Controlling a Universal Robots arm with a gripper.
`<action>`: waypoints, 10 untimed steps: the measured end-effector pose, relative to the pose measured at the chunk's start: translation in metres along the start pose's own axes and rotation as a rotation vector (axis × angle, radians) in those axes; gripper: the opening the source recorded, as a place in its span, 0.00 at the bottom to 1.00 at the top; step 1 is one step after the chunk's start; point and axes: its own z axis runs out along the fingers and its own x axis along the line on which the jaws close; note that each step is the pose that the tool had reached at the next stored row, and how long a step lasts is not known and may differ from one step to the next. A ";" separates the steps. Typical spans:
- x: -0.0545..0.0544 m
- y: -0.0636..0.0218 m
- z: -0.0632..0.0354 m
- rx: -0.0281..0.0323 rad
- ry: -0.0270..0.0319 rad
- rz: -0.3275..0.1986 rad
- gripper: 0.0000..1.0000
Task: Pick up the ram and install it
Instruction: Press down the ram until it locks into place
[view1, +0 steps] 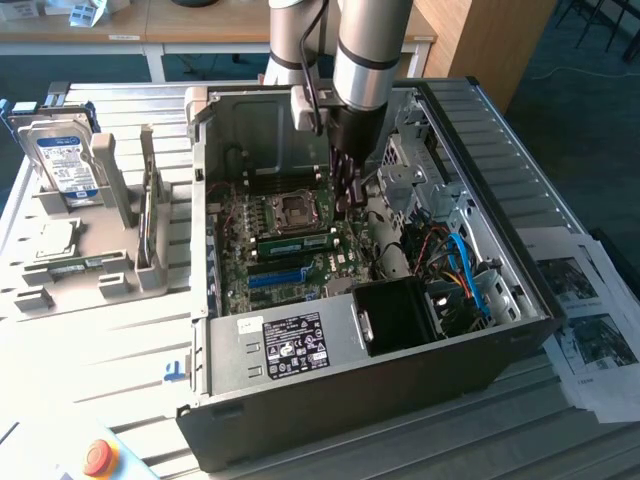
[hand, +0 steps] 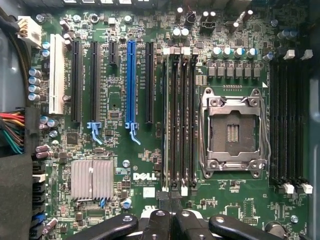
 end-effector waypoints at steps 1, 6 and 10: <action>0.000 0.0000 0.0006 0.0001 0.0000 0.000 0.10; 0.000 0.0000 0.0037 0.0007 0.0000 0.000 0.10; 0.000 -0.0001 0.0063 0.0012 0.0000 0.000 0.10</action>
